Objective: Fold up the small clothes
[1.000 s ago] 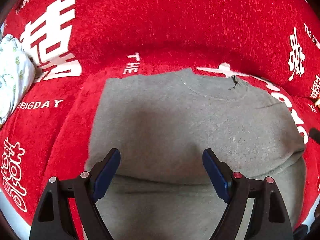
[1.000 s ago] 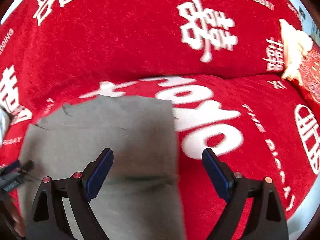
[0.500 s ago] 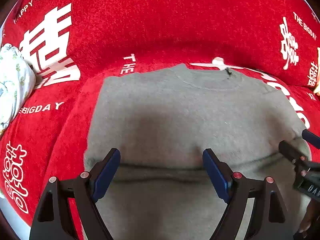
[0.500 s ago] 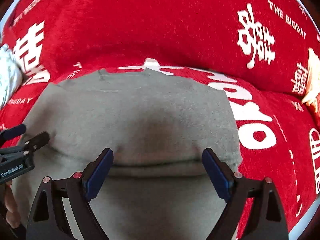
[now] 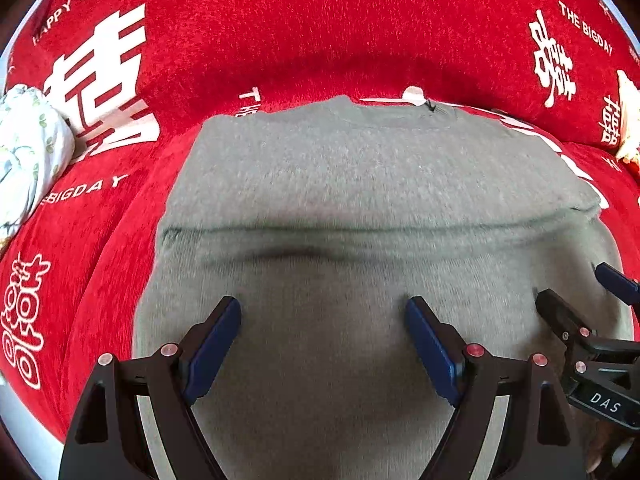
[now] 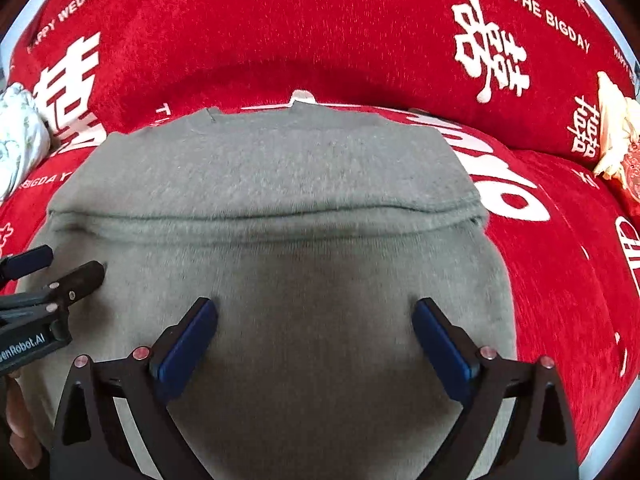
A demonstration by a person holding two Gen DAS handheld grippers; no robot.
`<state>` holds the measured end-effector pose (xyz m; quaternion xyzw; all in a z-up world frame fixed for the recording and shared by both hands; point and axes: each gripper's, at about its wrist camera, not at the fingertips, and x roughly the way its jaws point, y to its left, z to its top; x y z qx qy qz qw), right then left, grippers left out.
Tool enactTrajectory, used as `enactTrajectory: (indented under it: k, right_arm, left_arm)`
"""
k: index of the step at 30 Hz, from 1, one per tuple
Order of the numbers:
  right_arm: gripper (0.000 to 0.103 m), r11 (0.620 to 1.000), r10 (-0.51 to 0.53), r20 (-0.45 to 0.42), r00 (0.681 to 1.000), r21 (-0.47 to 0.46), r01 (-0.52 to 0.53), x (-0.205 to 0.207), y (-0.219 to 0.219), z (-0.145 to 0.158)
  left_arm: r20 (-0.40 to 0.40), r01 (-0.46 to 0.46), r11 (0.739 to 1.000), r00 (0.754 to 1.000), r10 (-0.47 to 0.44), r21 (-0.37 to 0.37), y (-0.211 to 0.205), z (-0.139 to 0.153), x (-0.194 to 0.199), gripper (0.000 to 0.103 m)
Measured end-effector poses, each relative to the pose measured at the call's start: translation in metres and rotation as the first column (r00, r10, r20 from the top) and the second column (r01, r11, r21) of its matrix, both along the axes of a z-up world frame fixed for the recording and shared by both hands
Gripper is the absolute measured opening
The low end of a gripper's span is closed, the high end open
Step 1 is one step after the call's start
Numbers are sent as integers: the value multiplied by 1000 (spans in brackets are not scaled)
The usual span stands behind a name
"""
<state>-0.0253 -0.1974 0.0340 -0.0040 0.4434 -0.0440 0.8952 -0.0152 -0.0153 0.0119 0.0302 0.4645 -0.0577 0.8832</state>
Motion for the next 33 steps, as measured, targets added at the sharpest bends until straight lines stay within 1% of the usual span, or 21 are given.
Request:
enactTrajectory:
  k: [6, 8, 9, 12, 13, 19, 23, 24, 25, 26, 28, 29, 30, 32, 33]
  right_arm:
    - [99, 1000, 10, 37, 999, -5, -10, -27, 2, 0]
    - [99, 1000, 14, 46, 999, -5, -13, -36, 3, 0]
    - [99, 1000, 15, 50, 999, -6, -15, -40, 3, 0]
    - [100, 1000, 23, 57, 998, -8, -23, -56, 5, -1]
    - [102, 1000, 25, 54, 998, -12, -24, -61, 6, -2]
    - [102, 998, 55, 31, 998, -12, -55, -95, 7, -5]
    - [102, 997, 74, 16, 997, -21, -74, -119, 7, -9]
    - [102, 996, 81, 11, 997, -27, -80, -125, 7, -11]
    - [102, 996, 86, 0, 996, -29, -86, -130, 7, -12]
    - [102, 995, 93, -14, 996, -31, -93, -136, 6, -13]
    - [102, 992, 110, -59, 992, -49, -112, -147, 5, -16]
    - [102, 993, 104, -71, 992, -56, -108, -152, 3, -16]
    - [102, 994, 91, -72, 993, -57, -95, -157, -1, -15]
    - [102, 998, 50, -66, 997, -28, -52, -170, -15, -14]
    - [103, 1000, 20, -80, 997, -9, -21, -174, -23, -17]
  left_arm:
    - [25, 0, 1000, 1000, 0, 0, 4, -1, -23, 86]
    - [27, -5, 1000, 1000, 5, 3, 5, -1, -31, 91]
    - [24, -17, 1000, 1000, 16, 8, 7, -2, -35, 97]
    - [1, -37, 999, 999, 37, -24, 15, -6, -49, 101]
    - [-4, -42, 999, 999, 42, -26, 17, -7, -54, 102]
    - [-25, -27, 999, 999, 26, -19, 19, -11, -91, 102]
    - [-39, -17, 999, 999, 16, -32, 25, -15, -115, 102]
    - [-61, -7, 999, 998, 5, -39, 26, -17, -120, 102]
    - [-89, -1, 1000, 996, -1, -24, 27, -20, -124, 102]
    - [-90, 3, 1000, 996, -4, -13, 30, -20, -130, 102]
    - [-69, -19, 1000, 997, 20, 15, 39, -15, -142, 102]
    - [-53, -35, 999, 998, 35, 12, 47, -12, -148, 102]
    - [-43, -56, 998, 998, 56, -9, 59, -8, -154, 102]
    - [-58, -103, 994, 993, 101, -28, 77, -9, -158, 102]
    - [-82, -127, 991, 989, 123, -43, 88, -14, -159, 102]
